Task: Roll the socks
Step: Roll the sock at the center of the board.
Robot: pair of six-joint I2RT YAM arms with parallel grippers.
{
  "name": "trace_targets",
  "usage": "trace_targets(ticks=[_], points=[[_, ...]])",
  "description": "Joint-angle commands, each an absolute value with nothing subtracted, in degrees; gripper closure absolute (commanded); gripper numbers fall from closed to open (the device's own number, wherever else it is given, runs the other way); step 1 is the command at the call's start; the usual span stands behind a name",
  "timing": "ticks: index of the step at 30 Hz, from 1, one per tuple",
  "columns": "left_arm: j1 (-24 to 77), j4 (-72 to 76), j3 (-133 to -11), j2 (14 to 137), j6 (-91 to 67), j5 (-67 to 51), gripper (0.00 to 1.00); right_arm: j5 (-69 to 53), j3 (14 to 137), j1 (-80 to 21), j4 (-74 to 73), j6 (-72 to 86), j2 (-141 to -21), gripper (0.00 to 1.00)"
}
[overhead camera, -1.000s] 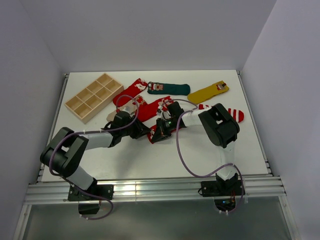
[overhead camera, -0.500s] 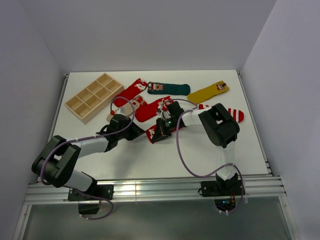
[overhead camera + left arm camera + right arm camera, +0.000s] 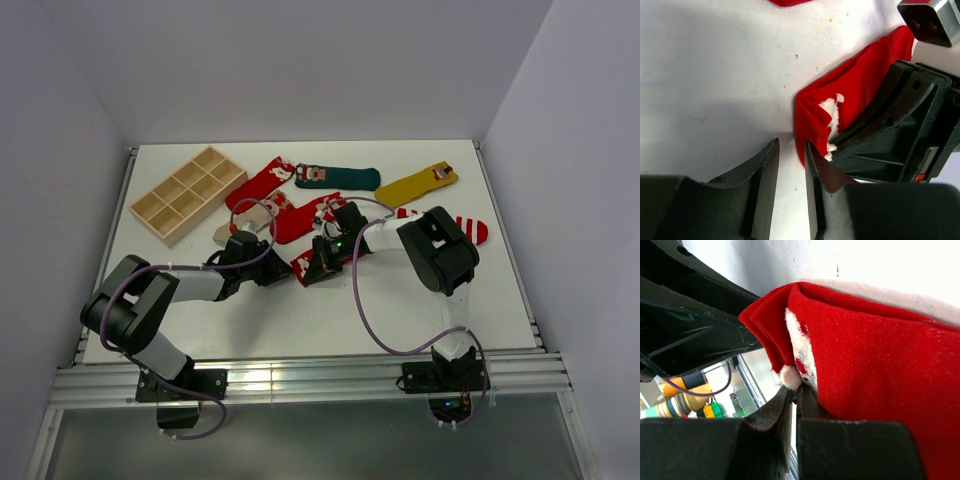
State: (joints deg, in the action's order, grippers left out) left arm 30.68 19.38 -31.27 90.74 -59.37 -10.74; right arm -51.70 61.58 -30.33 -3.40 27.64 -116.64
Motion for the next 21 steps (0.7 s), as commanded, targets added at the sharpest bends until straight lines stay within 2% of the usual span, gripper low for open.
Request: trace_targets(ticks=[1,15,21], points=[[30.6,21.9,-32.2,91.8,-57.8,-12.4,0.67,-48.4,63.1,-29.8,-5.1,26.0,-117.5,1.00],[30.0,28.0,-30.8,93.0,-59.6,-14.4,0.66,-48.3,63.5,-29.8,-6.0,25.8,-117.7,1.00],[29.4,30.4,-29.9,93.0,-60.6,-15.0,0.62,-48.2,64.0,-29.8,-6.3,25.7,-117.8,1.00]])
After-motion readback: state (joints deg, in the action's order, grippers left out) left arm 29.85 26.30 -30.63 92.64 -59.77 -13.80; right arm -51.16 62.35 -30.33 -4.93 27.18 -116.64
